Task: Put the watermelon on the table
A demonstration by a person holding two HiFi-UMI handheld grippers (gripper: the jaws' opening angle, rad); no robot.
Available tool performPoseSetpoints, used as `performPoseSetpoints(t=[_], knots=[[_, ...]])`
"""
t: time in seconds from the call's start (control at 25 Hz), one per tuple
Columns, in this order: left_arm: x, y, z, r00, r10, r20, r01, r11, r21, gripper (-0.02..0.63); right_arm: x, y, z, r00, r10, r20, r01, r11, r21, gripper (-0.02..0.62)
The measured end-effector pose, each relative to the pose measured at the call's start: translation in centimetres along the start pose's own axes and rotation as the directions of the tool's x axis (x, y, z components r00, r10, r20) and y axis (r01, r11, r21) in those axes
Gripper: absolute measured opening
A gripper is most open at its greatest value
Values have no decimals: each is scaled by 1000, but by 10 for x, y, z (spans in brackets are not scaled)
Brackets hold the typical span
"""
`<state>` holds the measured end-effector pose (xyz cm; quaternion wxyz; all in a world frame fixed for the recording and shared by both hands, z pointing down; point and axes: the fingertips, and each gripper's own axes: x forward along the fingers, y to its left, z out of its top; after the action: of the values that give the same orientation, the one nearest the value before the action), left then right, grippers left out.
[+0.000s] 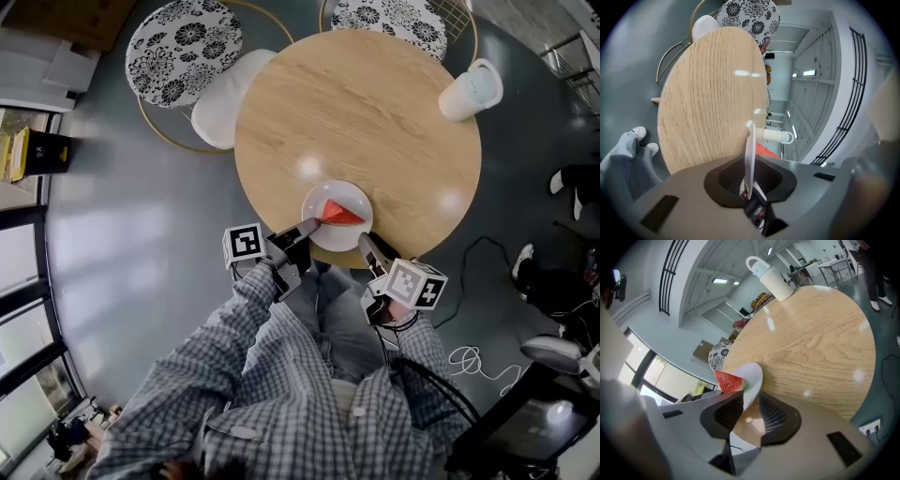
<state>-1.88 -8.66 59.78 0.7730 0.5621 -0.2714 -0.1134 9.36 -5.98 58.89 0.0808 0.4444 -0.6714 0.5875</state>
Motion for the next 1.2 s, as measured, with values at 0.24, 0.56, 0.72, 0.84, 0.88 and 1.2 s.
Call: performPoseSetpoints(t=[0.24, 0.56, 0.72, 0.84, 0.88, 1.2], knots=[[1, 3, 1, 1000, 17, -3, -17, 1000, -2, 54, -18, 9, -5, 999, -2, -36, -4, 982, -188, 97], [3, 5, 0, 1000, 20, 6, -20, 1000, -18, 54, -20, 53, -30, 980, -173, -101, -33, 358, -933, 97], [3, 6, 0, 1000, 19, 11, -19, 1000, -21, 54, -6, 58, -52, 963, -240, -125, -120, 36, -992, 95], [4, 7, -1, 1000, 19, 12, -18, 1000, -26, 54, 2, 54, -60, 953, -279, -119, -150, -94, -984, 95], [4, 7, 0, 1000, 17, 13, -17, 1000, -26, 54, 5, 52, -61, 950, -291, -111, -158, -143, -977, 97], [5, 5, 2, 1000, 10, 20, -9, 1000, -19, 54, 16, 44, -63, 947, -320, -33, -152, -354, -923, 44]])
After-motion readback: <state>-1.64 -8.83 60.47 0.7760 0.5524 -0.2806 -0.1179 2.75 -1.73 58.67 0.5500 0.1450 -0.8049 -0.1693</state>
